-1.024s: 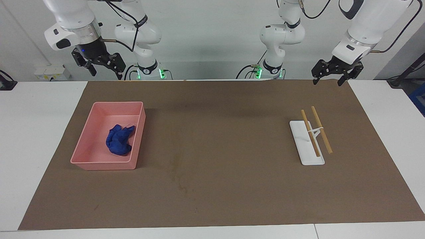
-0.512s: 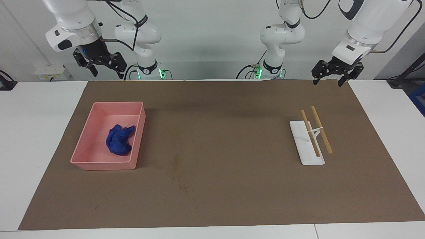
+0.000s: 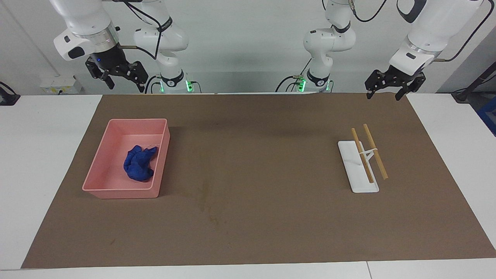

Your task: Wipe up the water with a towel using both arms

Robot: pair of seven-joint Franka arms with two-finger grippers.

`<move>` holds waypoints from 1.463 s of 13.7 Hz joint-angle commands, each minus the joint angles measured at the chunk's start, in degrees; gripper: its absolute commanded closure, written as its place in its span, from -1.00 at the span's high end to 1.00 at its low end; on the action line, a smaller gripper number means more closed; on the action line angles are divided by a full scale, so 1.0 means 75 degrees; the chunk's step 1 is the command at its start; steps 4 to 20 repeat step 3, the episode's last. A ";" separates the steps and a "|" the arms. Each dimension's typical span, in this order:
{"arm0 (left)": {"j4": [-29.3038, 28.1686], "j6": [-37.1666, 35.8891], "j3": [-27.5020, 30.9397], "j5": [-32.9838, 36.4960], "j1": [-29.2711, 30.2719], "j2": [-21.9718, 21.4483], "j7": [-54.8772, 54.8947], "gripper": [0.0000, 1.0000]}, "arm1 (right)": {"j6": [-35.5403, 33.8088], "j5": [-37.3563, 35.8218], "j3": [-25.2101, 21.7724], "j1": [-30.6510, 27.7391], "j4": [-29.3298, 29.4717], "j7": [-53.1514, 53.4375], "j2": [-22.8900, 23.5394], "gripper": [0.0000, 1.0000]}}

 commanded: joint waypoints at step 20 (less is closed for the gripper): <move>0.0055 -0.0062 -0.0076 -0.0204 0.0145 -0.0041 0.0082 1.00 | 0.0106 0.0154 -0.0129 0.0046 -0.0257 -0.0143 -0.0202 1.00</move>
